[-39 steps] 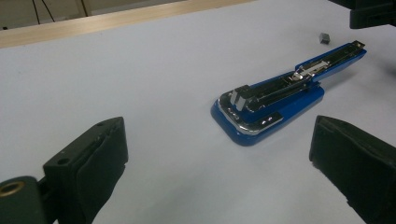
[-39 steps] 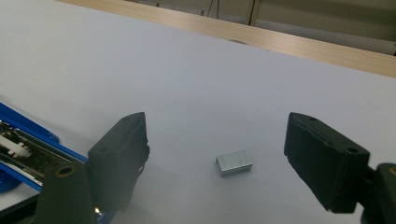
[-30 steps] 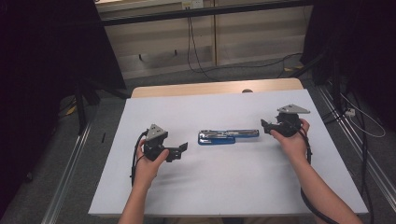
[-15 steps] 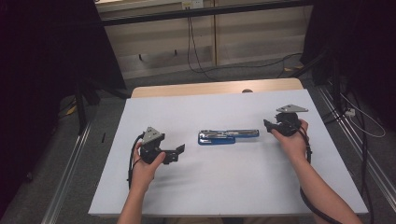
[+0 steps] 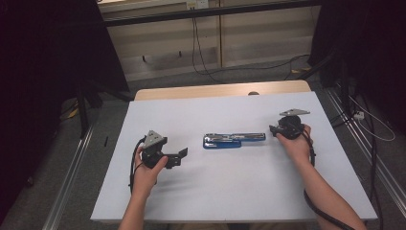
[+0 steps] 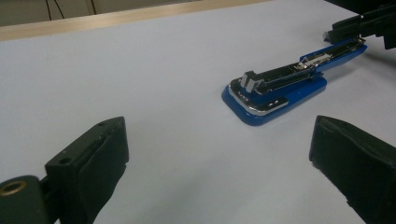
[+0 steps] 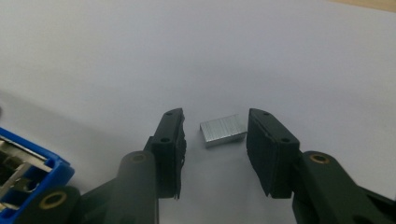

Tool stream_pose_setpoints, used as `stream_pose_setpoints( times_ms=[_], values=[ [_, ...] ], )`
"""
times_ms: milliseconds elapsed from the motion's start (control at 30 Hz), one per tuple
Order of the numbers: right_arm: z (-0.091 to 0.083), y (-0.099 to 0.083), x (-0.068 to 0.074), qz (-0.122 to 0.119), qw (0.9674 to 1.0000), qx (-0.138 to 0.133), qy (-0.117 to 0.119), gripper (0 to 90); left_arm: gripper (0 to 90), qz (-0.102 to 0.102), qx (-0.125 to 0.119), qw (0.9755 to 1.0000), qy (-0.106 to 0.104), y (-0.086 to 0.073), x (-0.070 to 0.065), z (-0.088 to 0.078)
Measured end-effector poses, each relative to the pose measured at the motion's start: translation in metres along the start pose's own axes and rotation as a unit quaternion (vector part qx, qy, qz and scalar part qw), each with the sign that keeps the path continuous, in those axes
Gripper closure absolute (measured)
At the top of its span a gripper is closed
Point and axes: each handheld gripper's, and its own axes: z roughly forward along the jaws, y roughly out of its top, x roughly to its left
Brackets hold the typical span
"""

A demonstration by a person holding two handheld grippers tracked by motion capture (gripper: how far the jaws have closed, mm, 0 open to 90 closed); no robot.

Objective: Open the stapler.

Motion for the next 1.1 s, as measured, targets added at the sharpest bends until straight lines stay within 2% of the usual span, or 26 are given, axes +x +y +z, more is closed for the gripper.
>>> stream_pose_setpoints(
  times_ms=[67,200,333,533,833,867,933,1000,1100],
  values=[
    [0.003,0.0013,0.0007,0.006,1.0,0.001,-0.002,55.1,5.2,-0.004,-0.001,1.0,0.002,-0.0006,0.0007,0.0012],
    [0.0066,0.0027,0.0014,0.003,0.9999,0.0,-0.01,54.0,5.2,0.0,0.002,1.0,0.003,-0.0009,0.0016,0.0012],
    [0.0065,0.0023,-0.001,0.012,0.9999,0.001,-0.012,58.4,5.2,0.001,0.003,1.0,0.003,-0.001,0.0007,0.0024],
    [0.0065,0.0023,-0.0005,0.011,0.9999,0.002,-0.011,64.8,5.2,0.005,0.005,1.0,0.002,-0.0008,-0.0005,0.0032],
    [0.0048,0.0011,-0.0015,0.01,1.0,0.002,-0.001,64.7,5.2,0.004,0.003,1.0,0.003,-0.0007,-0.0003,0.0032],
    [0.0044,0.0007,-0.0016,0.006,1.0,0.003,0.0,63.7,5.2,0.005,0.002,1.0,0.002,-0.0006,-0.0002,0.0031],
    [0.0038,0.0002,-0.0017,0.007,1.0,0.003,-0.005,56.3,5.4,0.005,0.002,1.0,0.003,-0.0004,-0.0001,0.0029],
    [0.0035,-0.0001,-0.0019,0.013,0.9999,0.003,-0.009,54.1,5.4,0.004,0.002,1.0,0.003,-0.0005,-0.0005,0.0033],
    [0.0031,-0.0004,-0.0027,0.015,0.9998,0.001,-0.012,57.7,5.5,0.008,0.004,1.0,0.002,-0.0004,-0.001,0.004]
  ],
)
